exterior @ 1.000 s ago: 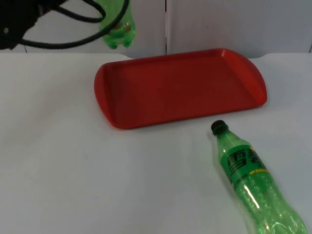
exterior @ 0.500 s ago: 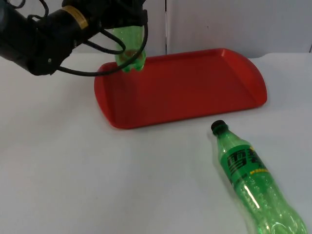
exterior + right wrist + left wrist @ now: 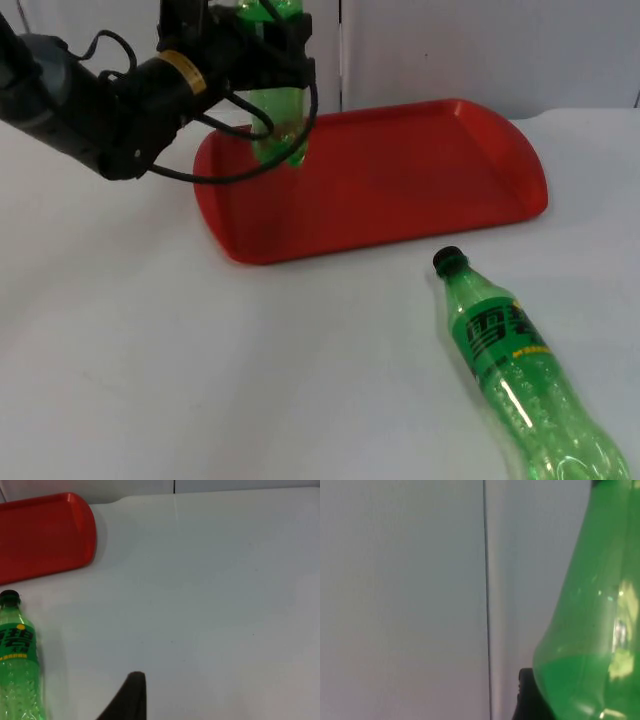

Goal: Place the bottle upright on the tray.

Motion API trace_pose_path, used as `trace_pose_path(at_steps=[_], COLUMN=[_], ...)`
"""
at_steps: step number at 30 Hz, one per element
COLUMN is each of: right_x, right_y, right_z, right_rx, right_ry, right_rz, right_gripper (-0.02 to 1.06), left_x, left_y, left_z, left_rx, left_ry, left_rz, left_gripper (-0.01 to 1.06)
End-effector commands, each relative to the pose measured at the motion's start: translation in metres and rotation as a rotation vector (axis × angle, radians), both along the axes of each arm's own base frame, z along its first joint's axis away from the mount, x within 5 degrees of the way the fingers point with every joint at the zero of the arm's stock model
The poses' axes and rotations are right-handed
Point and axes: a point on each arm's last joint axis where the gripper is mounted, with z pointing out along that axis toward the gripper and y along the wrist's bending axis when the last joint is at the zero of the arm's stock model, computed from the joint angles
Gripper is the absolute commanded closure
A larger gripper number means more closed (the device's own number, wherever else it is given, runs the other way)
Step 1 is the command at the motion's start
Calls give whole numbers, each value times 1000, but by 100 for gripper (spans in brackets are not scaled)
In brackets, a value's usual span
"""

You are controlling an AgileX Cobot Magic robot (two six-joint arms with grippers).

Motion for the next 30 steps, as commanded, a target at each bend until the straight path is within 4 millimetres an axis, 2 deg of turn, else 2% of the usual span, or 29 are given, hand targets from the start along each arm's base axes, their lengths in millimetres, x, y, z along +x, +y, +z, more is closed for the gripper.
trace_pose_path(at_steps=[1,6,15,24,29,30], right_x=[0,0,0,0,0,0], right_y=[0,0,0,0,0,0], right_z=[-1,-1,-1,-1,-1,-1], right_rx=[-3,-3,-3,-3,-3,-3], right_ry=[-1,-1,-1,-1,-1,-1], right_rz=[-2,-2,-2,-2,-2,-2], right_gripper=[-1,-1,-1,-1,-1,-1], left_x=[2,3,1,-1,-2,-2], left_y=[0,1,-1,0,-2,-2], left_z=[-4,-13,-17,-45,-45,-45], left_rx=[-14,2,33,25,34,34], left_ry=[-24,10,22,59,54,54], left_rz=[-4,3,-21,-21,-39,-39], left_gripper=[105,105,105,105,104,101])
